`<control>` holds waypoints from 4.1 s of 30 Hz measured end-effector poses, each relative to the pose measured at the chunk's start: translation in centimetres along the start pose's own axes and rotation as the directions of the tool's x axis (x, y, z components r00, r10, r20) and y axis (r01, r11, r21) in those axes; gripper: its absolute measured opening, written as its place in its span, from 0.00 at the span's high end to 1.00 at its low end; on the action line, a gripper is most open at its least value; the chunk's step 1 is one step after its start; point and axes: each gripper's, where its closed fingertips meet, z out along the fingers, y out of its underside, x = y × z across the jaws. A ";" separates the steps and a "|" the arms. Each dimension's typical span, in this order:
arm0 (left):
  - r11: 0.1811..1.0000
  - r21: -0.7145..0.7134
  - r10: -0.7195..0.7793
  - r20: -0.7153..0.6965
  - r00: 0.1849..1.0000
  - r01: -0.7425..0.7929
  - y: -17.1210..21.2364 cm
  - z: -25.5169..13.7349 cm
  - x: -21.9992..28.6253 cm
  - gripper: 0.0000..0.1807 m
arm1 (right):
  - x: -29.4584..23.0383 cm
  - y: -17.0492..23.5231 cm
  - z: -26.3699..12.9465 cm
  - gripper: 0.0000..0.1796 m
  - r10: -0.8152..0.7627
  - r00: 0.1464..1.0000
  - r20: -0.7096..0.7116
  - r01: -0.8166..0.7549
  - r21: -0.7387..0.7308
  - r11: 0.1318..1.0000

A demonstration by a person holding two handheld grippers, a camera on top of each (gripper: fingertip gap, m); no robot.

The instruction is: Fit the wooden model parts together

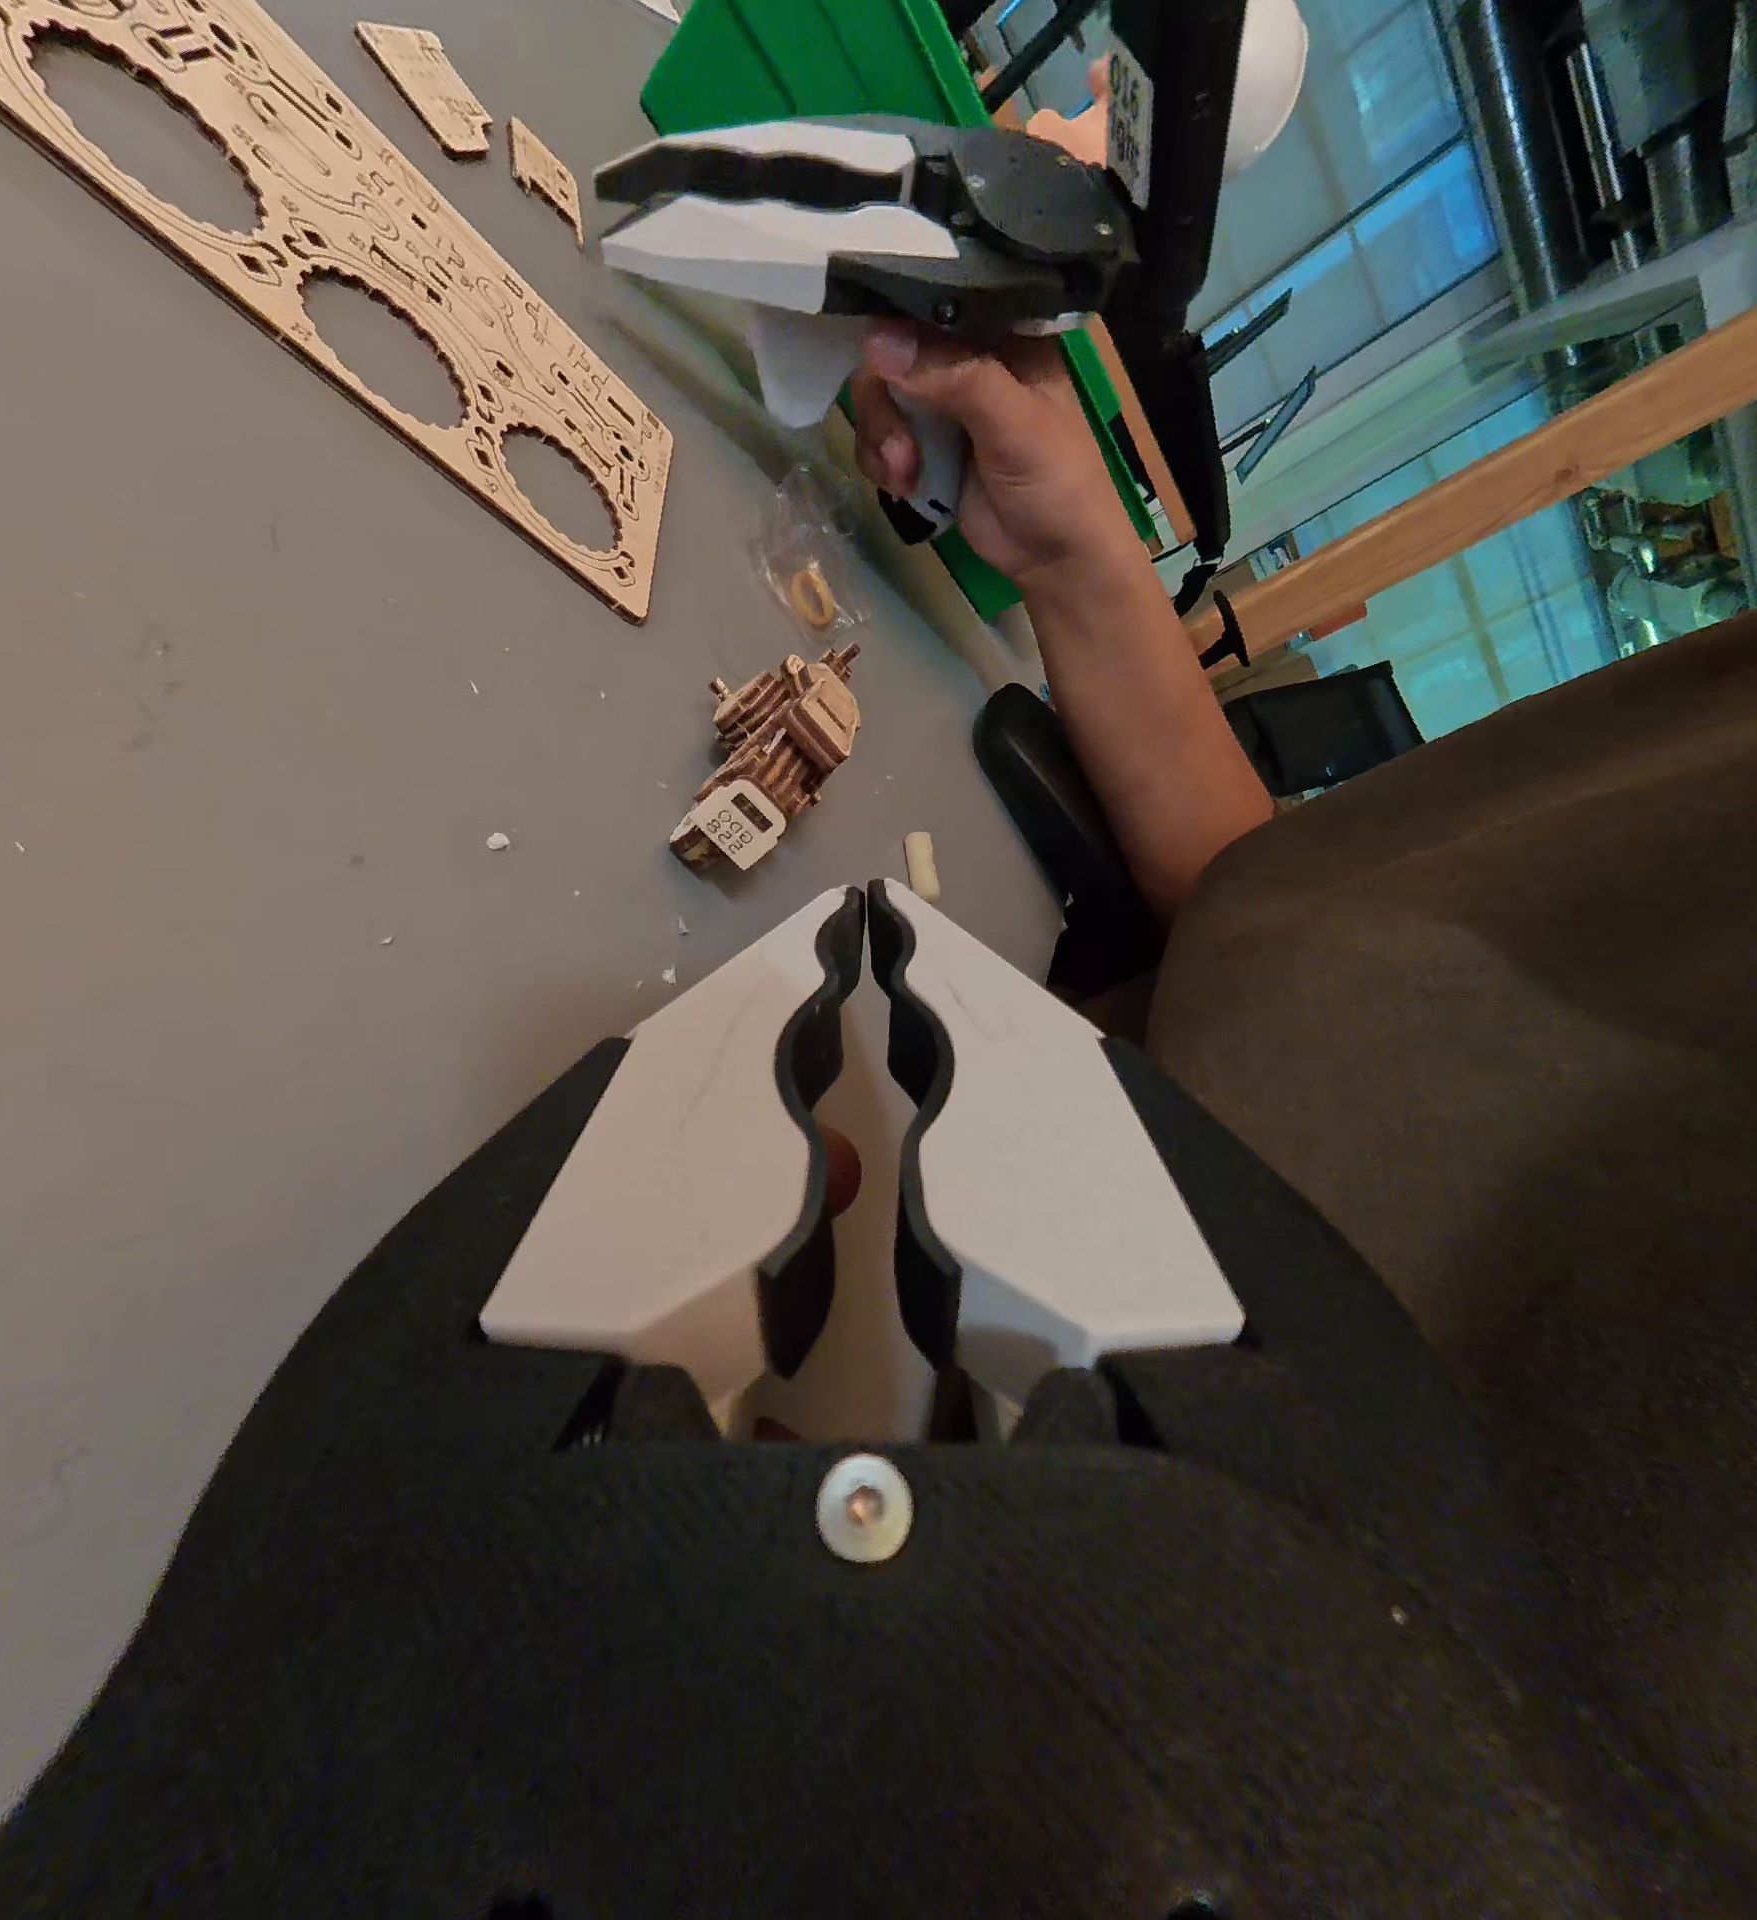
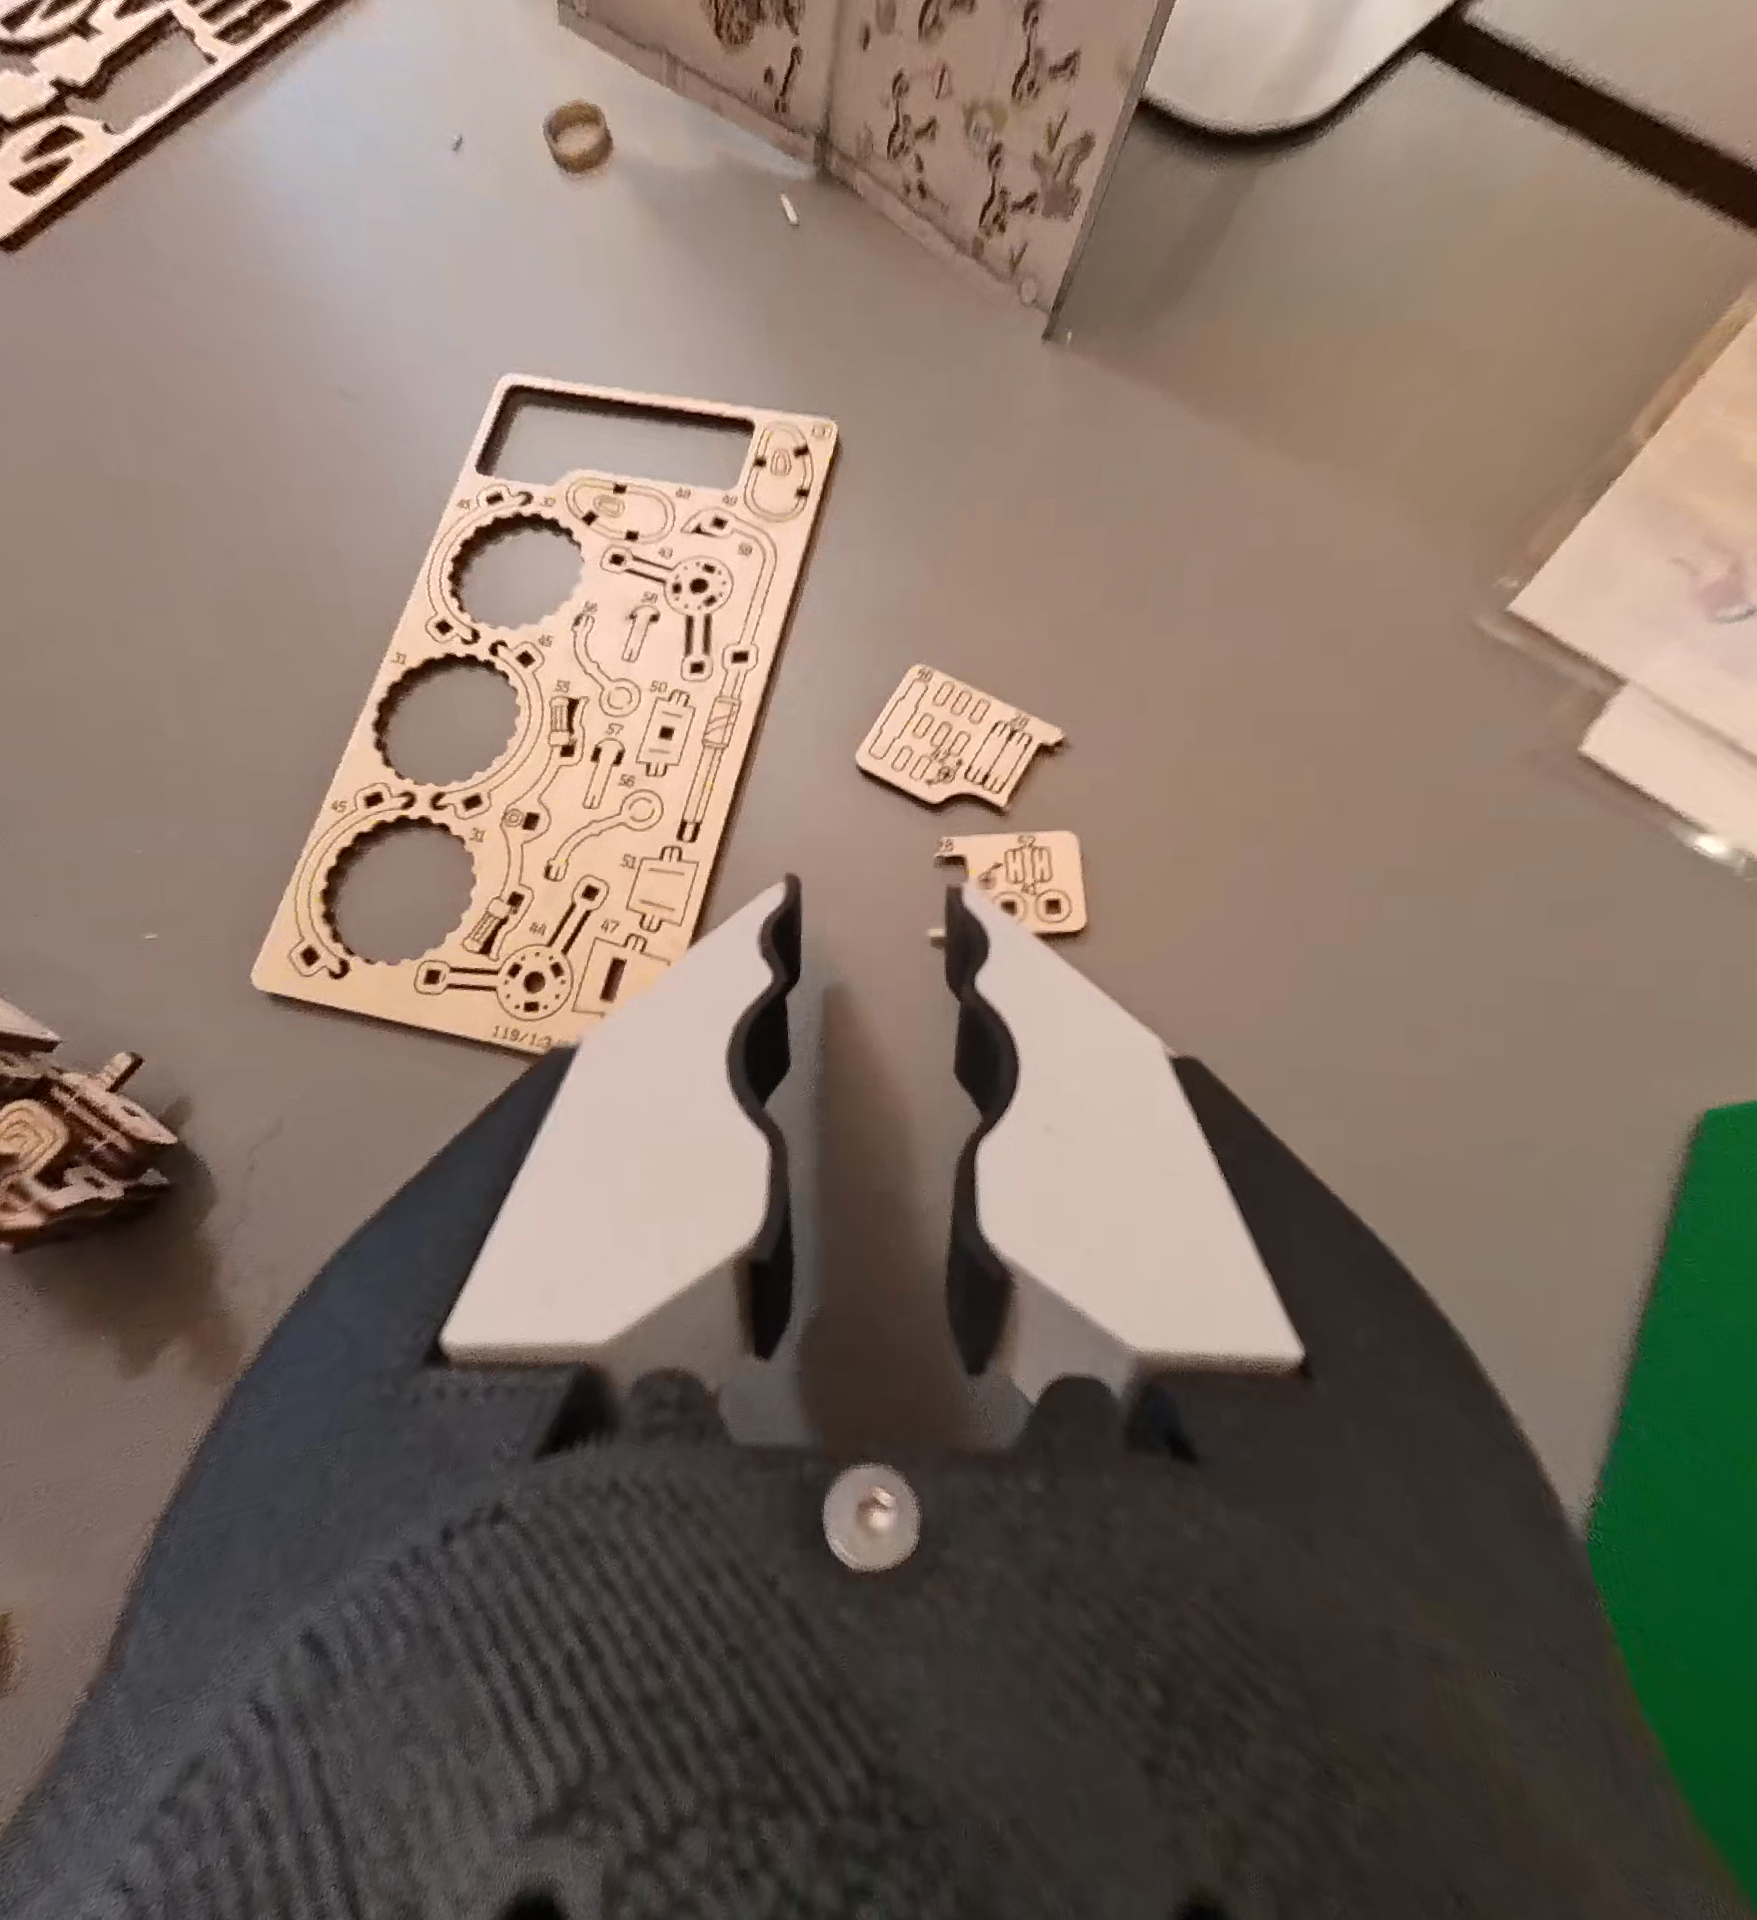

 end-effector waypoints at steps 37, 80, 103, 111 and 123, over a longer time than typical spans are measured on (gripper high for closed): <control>1.000 -0.001 -0.027 -0.023 0.999 0.027 0.0 0.0 0.2 1.00 | 1.6 0.6 0.9 0.87 0.054 0.997 -0.053 -0.055 -0.016 0.998; 0.999 -0.003 -0.036 -0.032 0.999 0.036 0.1 0.1 0.3 1.00 | 4.4 -1.5 2.8 0.77 0.089 0.982 -0.165 -0.086 0.023 0.996; 0.999 -0.001 -0.045 -0.038 0.998 0.045 0.1 0.0 0.4 1.00 | 3.2 -1.2 2.6 0.74 0.106 0.993 -0.052 -0.104 0.034 0.994; 0.999 -0.003 -0.049 -0.044 0.998 0.049 0.1 0.0 0.4 1.00 | 3.0 -1.3 2.7 0.74 0.098 0.994 -0.042 -0.097 0.035 0.995; 0.999 -0.003 -0.055 -0.047 0.997 0.055 0.1 0.0 0.4 1.00 | 2.8 -2.8 1.9 0.74 0.021 0.997 -0.075 -0.014 0.098 0.995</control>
